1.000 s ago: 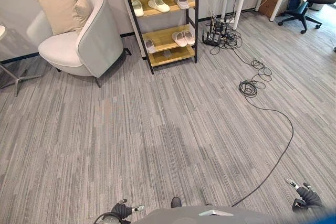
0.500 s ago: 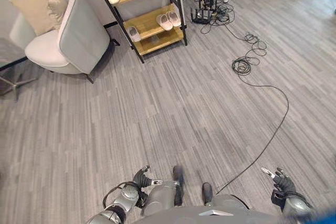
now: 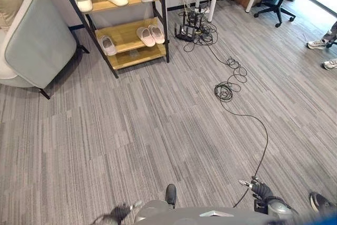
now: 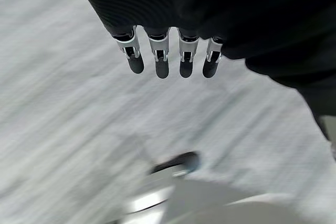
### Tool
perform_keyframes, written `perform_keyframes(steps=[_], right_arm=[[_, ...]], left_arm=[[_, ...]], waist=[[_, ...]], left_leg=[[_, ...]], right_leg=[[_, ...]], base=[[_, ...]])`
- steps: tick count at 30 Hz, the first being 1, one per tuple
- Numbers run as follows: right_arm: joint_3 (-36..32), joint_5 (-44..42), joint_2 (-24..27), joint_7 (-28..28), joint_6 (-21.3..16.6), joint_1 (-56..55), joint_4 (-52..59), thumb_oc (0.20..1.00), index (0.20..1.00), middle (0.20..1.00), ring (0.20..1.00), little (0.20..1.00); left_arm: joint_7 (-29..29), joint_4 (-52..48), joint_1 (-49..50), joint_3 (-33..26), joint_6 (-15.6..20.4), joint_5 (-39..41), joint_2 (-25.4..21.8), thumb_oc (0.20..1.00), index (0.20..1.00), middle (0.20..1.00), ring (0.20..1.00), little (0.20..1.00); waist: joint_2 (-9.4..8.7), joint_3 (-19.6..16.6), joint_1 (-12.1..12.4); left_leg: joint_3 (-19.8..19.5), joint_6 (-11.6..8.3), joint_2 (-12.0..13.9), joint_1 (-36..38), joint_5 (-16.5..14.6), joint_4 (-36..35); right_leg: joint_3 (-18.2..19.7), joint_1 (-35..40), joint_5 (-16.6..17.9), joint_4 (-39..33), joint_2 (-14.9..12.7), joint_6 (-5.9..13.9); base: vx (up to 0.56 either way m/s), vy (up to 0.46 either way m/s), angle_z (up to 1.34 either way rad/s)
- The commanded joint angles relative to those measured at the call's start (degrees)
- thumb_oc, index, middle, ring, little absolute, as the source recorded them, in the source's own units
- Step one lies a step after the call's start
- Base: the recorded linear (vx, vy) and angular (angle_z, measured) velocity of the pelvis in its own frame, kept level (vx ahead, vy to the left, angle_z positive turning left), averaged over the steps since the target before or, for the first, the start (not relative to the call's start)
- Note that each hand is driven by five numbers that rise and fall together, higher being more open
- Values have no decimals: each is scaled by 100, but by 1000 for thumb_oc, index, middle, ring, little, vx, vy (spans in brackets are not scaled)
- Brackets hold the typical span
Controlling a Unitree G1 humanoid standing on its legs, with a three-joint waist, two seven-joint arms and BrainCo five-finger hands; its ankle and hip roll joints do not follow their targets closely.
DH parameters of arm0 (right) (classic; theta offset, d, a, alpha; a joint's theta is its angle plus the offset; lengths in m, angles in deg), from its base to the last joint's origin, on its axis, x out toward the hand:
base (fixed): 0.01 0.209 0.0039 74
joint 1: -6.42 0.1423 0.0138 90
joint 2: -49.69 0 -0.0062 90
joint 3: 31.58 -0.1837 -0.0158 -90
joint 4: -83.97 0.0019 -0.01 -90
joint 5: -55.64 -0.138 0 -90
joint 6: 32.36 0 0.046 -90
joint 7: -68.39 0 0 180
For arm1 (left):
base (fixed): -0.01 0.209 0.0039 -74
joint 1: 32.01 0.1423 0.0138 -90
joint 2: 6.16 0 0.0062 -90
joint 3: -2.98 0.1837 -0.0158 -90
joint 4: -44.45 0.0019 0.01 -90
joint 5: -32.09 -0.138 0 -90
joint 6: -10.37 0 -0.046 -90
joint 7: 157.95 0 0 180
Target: Arrange the slippers neatly on the shoe rack.
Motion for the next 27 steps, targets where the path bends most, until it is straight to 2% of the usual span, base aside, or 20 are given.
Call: perform_keyframes(steps=[1, 3, 4, 6, 7, 8, 11, 12, 14, 16, 17, 18, 19, 20, 21, 22, 23, 25, 26, 27], right_arm=[[-81, -60, 328, 40, -93, -205, 522, 1000, 1000, 1000, 1000, 1000], [-41, -50, 350, 43, -113, -285, 614, 1000, 1000, 1000, 1000, 1000], [-21, -45, 372, 61, -113, -290, 587, 1000, 1000, 1000, 1000, 1000], [-2, -36, 392, 91, -90, -252, 480, 1000, 1000, 1000, 1000, 1000], [-19, -26, 413, 91, -57, -273, 406, 1000, 1000, 1000, 1000, 1000], [-9, -27, 422, 85, -76, -323, 393, 1000, 1000, 1000, 1000, 1000], [30, 52, 475, 77, -98, -363, 434, 1000, 1000, 1000, 1000, 1000], [26, 5, 502, 102, -130, -327, 396, 1000, 1000, 1000, 1000, 1000], [25, -23, 544, 162, -143, -318, 508, 1000, 1000, 1000, 1000, 1000], [53, -10, 618, 222, -179, -329, 642, 1000, 1000, 1000, 1000, 1000], [99, 80, 692, 241, -173, -341, 670, 1000, 1000, 1000, 1000, 1000], [98, 80, 692, 241, -173, -341, 670, 1000, 1000, 1000, 1000, 1000], [111, 151, 734, 238, -175, -337, 671, 1000, 1000, 1000, 1000, 1000], [112, 203, 774, 236, -183, -338, 738, 1000, 1000, 1000, 1000, 1000], [118, 220, 787, 248, -191, -315, 727, 1000, 1000, 1000, 1000, 1000], [170, 293, 791, 298, -202, -287, 776, 1000, 1000, 1000, 1000, 1000], [187, 311, 771, 311, -207, -284, 790, 1000, 1000, 1000, 1000, 1000], [226, 321, 719, 359, -215, -249, 912, 1000, 1000, 1000, 1000, 1000], [220, 368, 693, 346, -218, -284, 1144, 1000, 1000, 1000, 1000, 1000], [190, 406, 640, 312, -226, -320, 1162, 1000, 1000, 1000, 1000, 1000]], left_arm=[[-77, 55, 47, 44, 97, 35, 193, 1000, 1000, 1000, 1000, 1000], [-149, 72, -15, 84, 112, -4, 185, 1000, 1000, 1000, 1000, 1000], [-165, 49, -86, 105, 141, -40, 203, 1000, 1000, 1000, 1000, 1000], [-173, 63, -235, 176, 186, -44, 248, 1000, 1000, 1000, 1000, 1000], [-116, 97, -273, 252, 218, -96, 298, 1000, 1000, 1000, 1000, 1000], [-136, 136, -226, 255, 231, -118, 354, 1000, 1000, 1000, 1000, 1000], [-113, 215, -117, 245, 205, -154, 466, 1000, 1000, 1000, 1000, 1000], [-113, 230, -121, 217, 195, -110, 494, 1000, 1000, 1000, 1000, 1000], [-125, 202, -127, 249, 175, -126, 526, 1000, 1000, 1000, 1000, 1000], [-191, 165, -145, 259, 157, -137, 543, 1000, 1000, 1000, 1000, 1000], [-225, 143, -170, 253, 150, -96, 546, 1000, 1000, 1000, 1000, 1000], [-225, 142, -170, 254, 150, -96, 546, 1000, 1000, 1000, 1000, 1000], [-245, 142, -168, 234, 149, -90, 550, 1000, 1000, 1000, 1000, 1000], [-275, 137, -147, 227, 152, -87, 539, 1000, 1000, 1000, 1000, 1000], [-299, 131, -137, 228, 151, -72, 531, 1000, 1000, 1000, 1000, 1000], [-367, 105, -112, 248, 156, -98, 491, 1000, 1000, 1000, 1000, 1000], [-384, 112, -114, 246, 159, -109, 471, 1000, 1000, 1000, 1000, 1000], [-446, 125, -119, 229, 162, -91, 384, 1000, 1000, 1000, 1000, 1000], [-413, 201, -83, 116, 153, -66, 347, 1000, 1000, 1000, 1000, 1000], [-367, 322, 8, 60, 120, -142, 338, 1000, 1000, 1000, 1000, 1000]], waist=[[366, 161, -194], [345, 266, -398], [312, 265, -471], [367, 309, -630], [356, 257, -703], [339, 210, -701], [368, 19, -672], [354, 34, -646], [302, 50, -585], [204, 123, -522], [148, 167, -459], [151, 174, -458], [114, 166, -424], [92, 147, -359], [91, 143, -311], [89, 148, -184], [86, 154, -137], [15, 182, 5], [25, 127, 55], [15, 27, 57]], left_leg=[[-412, -567, 358, 578, -264, -735], [-652, -632, 336, 944, -430, -794], [-758, -693, 300, 1036, -489, -837], [-951, -793, 366, 1313, -624, -934], [-1069, -839, 347, 1412, -731, -921], [-1083, -840, 328, 1420, -767, -866], [-1197, -977, 463, 1391, -736, -503], [-1169, -1093, 486, 1208, -618, -163], [-868, -1255, 616, 879, -409, 472], [-448, -1250, 824, 437, -322, 1249], [-159, -1179, 976, 209, -378, 1246], [-160, -1178, 978, 213, -386, 1255], [-87, -1154, 1023, 161, -480, 974], [-95, -1200, 1060, 108, -446, 449], [-157, -1242, 1069, 12, -281, 170], [-351, -1318, 1061, -283, 176, -281], [-387, -1343, 1046, -408, 337, -447], [-420, -1396, 994, -664, 503, -721], [-465, -1381, 1005, -602, 614, -898], [-516, -1331, 962, -448, 640, -957]], right_leg=[[-252, -590, -70, -1349, -829, -351], [-143, -810, -211, -2262, -651, -445], [31, -970, -161, -2844, -589, -411], [359, -1034, 15, -3638, -442, -314], [580, -978, 68, -3861, -393, -305], [634, -864, 120, -3935, -365, -360], [614, -718, 23, -3821, -206, -515], [530, -620, -26, -3851, -222, -570], [326, -422, -173, -3873, -262, -687], [142, -176, -328, -3902, -311, -811], [24, 14, -455, -3931, -349, -843], [23, 22, -458, -3932, -347, -842], [-42, 132, -527, -3976, -396, -814], [-123, 246, -595, -4009, -442, -778], [-159, 316, -627, -4035, -451, -768], [-197, 516, -712, -4123, -412, -769], [-197, 615, -741, -4160, -385, -776], [-99, 853, -836, -4228, -358, -774], [4, 949, -885, -4203, -309, -756], [82, 1001, -890, -4166, -378, -674]], base=[[573, 76, 20], [535, -75, 2], [420, -115, 59], [404, -94, 95], [377, -124, 83], [358, -166, 79], [264, -176, 79], [131, -161, 34], [114, -154, 49], [154, -151, 84], [135, -94, 73], [178, -45, 70], [218, 42, 42], [291, 68, 11], [352, 123, 22], [306, 122, 27], [331, 128, 27], [290, 159, -9], [403, 342, -17], [420, 401, -41]])
